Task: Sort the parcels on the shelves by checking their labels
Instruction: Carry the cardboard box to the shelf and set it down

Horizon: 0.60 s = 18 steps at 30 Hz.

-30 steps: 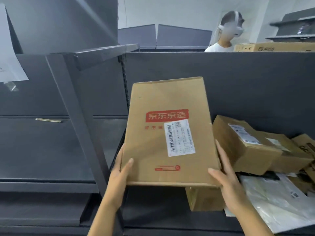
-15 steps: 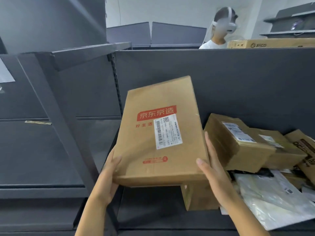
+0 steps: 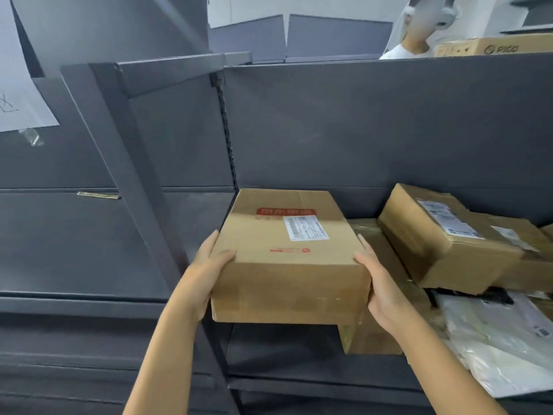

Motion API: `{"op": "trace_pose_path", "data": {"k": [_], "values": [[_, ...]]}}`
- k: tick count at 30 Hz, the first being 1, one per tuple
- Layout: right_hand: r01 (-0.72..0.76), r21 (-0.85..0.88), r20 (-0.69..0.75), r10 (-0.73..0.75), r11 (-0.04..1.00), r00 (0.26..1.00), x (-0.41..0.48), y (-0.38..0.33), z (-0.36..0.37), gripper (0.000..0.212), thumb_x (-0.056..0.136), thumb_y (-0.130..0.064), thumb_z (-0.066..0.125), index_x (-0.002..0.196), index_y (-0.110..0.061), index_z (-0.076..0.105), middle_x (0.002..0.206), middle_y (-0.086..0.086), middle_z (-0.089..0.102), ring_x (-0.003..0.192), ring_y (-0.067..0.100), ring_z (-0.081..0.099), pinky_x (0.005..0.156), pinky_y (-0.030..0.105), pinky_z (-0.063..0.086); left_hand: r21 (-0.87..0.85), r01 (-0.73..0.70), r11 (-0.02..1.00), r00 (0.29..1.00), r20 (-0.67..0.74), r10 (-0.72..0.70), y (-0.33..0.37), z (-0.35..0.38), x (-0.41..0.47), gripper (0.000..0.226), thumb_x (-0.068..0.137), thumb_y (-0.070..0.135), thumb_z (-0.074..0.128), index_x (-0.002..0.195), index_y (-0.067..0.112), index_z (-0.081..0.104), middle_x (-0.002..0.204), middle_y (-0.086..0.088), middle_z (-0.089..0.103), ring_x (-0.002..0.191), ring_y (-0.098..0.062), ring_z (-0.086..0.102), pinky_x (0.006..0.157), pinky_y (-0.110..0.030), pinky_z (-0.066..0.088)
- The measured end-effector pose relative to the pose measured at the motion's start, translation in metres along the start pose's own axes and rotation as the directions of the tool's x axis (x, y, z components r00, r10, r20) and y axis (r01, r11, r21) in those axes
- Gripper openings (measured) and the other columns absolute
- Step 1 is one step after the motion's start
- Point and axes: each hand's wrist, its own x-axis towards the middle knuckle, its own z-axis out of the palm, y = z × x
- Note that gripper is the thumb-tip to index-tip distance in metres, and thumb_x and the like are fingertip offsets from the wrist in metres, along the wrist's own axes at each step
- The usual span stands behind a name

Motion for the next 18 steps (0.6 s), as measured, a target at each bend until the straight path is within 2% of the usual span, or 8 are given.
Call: {"op": "trace_pose_path", "data": {"k": [1,3,5,8,11,13,15,18], "values": [[0.001,-0.013,0.006,-0.001,1.0,1.0,-0.003,0.006,-0.002,0.046,0.1,-0.027,0.039,0.14,-0.046,0.027,0.116,-0.023,0.054,0.114,0.005,0.05,0.101,0.036,0.041,-0.004,0.012,1.0,1.0,-0.013,-0.012,-0.011,-0.002,0.001,0.046,0.094,0.026,0.053,0.137,0.039,0.041,0.126,0.012,0.055,0.109,-0.013,0.056,0.091,-0.032,0.045],[-0.004,-0.021,0.024,0.004,1.0,1.0,-0.01,0.02,-0.005,0.046,0.1,-0.02,0.038,0.136,-0.046,0.029,0.117,-0.022,0.055,0.114,0.004,0.051,0.1,0.035,0.042,-0.037,0.033,0.999,0.999,-0.006,-0.034,-0.028,-0.004,-0.003,0.058,0.093,0.022,0.056,0.142,0.043,0.033,0.132,0.013,0.053,0.115,-0.014,0.055,0.095,-0.033,0.044],[-0.032,-0.028,0.036,0.033,0.999,0.999,-0.014,0.038,-0.01,0.049,0.099,-0.016,0.037,0.136,-0.047,0.027,0.124,-0.019,0.054,0.117,0.007,0.051,0.1,0.035,0.042,-0.014,0.046,0.999,0.999,0.015,-0.046,-0.045,-0.006,-0.008,0.061,0.093,0.019,0.056,0.142,0.046,0.033,0.132,0.014,0.053,0.118,-0.014,0.053,0.103,-0.036,0.042],[-0.091,-0.083,0.046,0.095,0.992,0.994,-0.018,0.061,-0.013,0.057,0.098,-0.01,0.04,0.141,-0.045,0.024,0.135,-0.014,0.05,0.123,0.009,0.048,0.11,0.041,0.035,0.03,0.088,0.996,0.996,0.011,-0.088,-0.071,-0.009,-0.016,0.065,0.093,0.013,0.056,0.142,0.046,0.03,0.127,0.016,0.056,0.118,-0.014,0.054,0.107,-0.04,0.039],[-0.147,-0.171,0.048,0.158,0.974,0.986,-0.019,0.079,-0.016,0.061,0.098,-0.006,0.039,0.146,-0.039,0.021,0.14,-0.016,0.042,0.126,0.006,0.042,0.112,0.033,0.03,0.062,0.142,0.988,0.989,0.03,-0.144,-0.096,-0.009,-0.024,0.069,0.093,0.01,0.056,0.144,0.044,0.024,0.133,0.016,0.051,0.121,-0.012,0.051,0.109,-0.036,0.036],[-0.179,-0.228,0.043,0.194,0.957,0.98,-0.021,0.091,-0.018,0.061,0.098,-0.005,0.039,0.148,-0.033,0.019,0.14,-0.019,0.036,0.125,0.001,0.035,0.108,0.024,0.026,0.133,0.164,0.978,0.984,0.049,-0.171,-0.116,-0.009,-0.027,0.073,0.093,0.007,0.056,0.148,0.034,0.018,0.14,0.012,0.044,0.127,-0.012,0.045,0.111,-0.032,0.032],[-0.212,-0.276,0.042,0.232,0.937,0.972,-0.024,0.105,-0.02,0.06,0.099,-0.004,0.039,0.15,-0.028,0.018,0.141,-0.018,0.033,0.126,-0.001,0.031,0.108,0.022,0.024,0.257,0.161,0.953,0.983,0.045,-0.178,-0.139,-0.011,-0.026,0.075,0.091,0.001,0.057,0.151,0.021,0.016,0.15,0.004,0.034,0.138,-0.014,0.033,0.116,-0.033,0.026],[-0.268,-0.347,0.028,0.295,0.899,0.955,-0.022,0.134,-0.024,0.06,0.1,-0.009,0.04,0.151,-0.026,0.013,0.153,-0.015,0.02,0.137,0.0,0.019,0.119,0.029,0.012,0.454,0.181,0.872,0.97,0.065,-0.236,-0.165,-0.009,-0.017,0.081,0.089,0.004,0.06,0.149,0.018,0.008,0.158,-0.007,0.014,0.147,-0.019,0.011,0.119,-0.033,0.015]]}}
